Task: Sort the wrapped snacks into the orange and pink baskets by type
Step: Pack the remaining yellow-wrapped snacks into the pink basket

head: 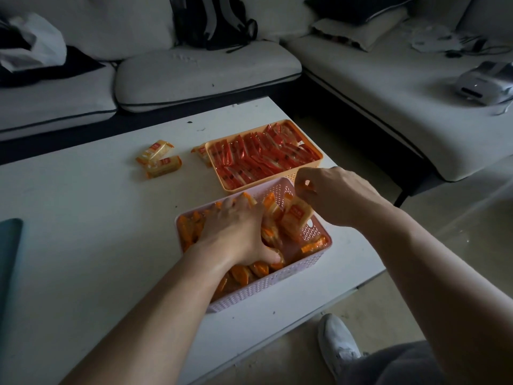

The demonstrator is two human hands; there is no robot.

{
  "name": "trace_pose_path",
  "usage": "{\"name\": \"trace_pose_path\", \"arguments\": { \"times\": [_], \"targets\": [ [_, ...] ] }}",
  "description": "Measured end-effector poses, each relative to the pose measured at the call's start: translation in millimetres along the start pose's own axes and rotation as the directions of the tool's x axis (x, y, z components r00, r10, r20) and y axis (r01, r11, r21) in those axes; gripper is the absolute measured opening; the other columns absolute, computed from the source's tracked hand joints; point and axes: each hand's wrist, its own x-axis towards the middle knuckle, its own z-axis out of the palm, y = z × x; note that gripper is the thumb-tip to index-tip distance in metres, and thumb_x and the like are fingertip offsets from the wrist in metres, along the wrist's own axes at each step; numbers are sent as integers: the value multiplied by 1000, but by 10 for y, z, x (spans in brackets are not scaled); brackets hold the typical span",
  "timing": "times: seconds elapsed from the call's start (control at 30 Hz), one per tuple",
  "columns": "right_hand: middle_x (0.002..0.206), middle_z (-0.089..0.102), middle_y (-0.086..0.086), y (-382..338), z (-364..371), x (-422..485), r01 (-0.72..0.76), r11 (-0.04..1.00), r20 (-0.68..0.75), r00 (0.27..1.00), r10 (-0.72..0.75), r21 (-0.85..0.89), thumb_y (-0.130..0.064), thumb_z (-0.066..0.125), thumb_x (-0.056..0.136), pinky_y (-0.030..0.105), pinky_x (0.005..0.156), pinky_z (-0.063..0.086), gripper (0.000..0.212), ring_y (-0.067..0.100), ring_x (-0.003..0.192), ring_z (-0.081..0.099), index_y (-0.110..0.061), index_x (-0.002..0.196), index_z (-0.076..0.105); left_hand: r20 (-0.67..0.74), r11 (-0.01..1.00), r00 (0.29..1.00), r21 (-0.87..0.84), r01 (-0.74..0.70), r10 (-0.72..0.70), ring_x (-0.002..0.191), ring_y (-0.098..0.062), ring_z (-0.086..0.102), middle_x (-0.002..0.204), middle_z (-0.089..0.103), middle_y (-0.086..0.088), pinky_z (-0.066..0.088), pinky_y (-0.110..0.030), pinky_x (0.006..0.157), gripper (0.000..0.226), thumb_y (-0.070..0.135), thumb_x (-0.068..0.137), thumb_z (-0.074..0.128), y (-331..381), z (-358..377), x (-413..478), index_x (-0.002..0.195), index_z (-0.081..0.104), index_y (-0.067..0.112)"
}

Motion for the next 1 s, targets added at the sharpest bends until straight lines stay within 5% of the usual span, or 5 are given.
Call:
{"name": "trace_pose_path", "arguments": {
  "times": [0.1,0.23,0.43,0.7,1.0],
  "targets": [
    [105,65,-9,-26,-49,-31,67,993,42,997,-71,99,-33,53,103,12,44,50,29,2,62,65,-27,131,58,25,1000,1000,-7,-13,13,139,-32,37,147,44,-4,40,-55,109,89,81,63,69,-30,15,7,134,47,32],
    [119,66,-9,-36,-113,-57,132,981,82,986,-144,140,-22,60,100,21,74,60,28,12,95,68,-27,127,66,23,999,999,-39,-33,34,136,-30,41,144,47,0,42,-54,107,87,84,57,66,-80,13,18,130,48,39],
    [131,54,-2,-72,27,-60,179,982,136,973,-185,57,-2,63,92,33,80,62,37,17,110,60,-22,122,70,-15,994,998,-83,-67,65,139,-29,37,149,44,1,43,-52,107,87,73,61,78,-84,-5,-12,135,46,38],
    [110,70,-7,-52,67,-46,108,984,267,953,-143,142,-29,63,95,27,72,63,23,14,89,71,-23,116,72,-14,977,994,-180,-110,109,139,-23,34,147,45,10,44,-46,107,73,51,73,84,-15,-42,-52,135,49,39],
    [106,64,-6,-52,63,-52,79,988,160,982,-100,130,-7,66,93,33,68,64,27,14,88,68,-25,111,72,-86,963,992,-242,-114,95,130,-18,48,134,59,8,47,-43,103,51,52,79,77,-64,-11,-7,126,62,37]
  ]
}}
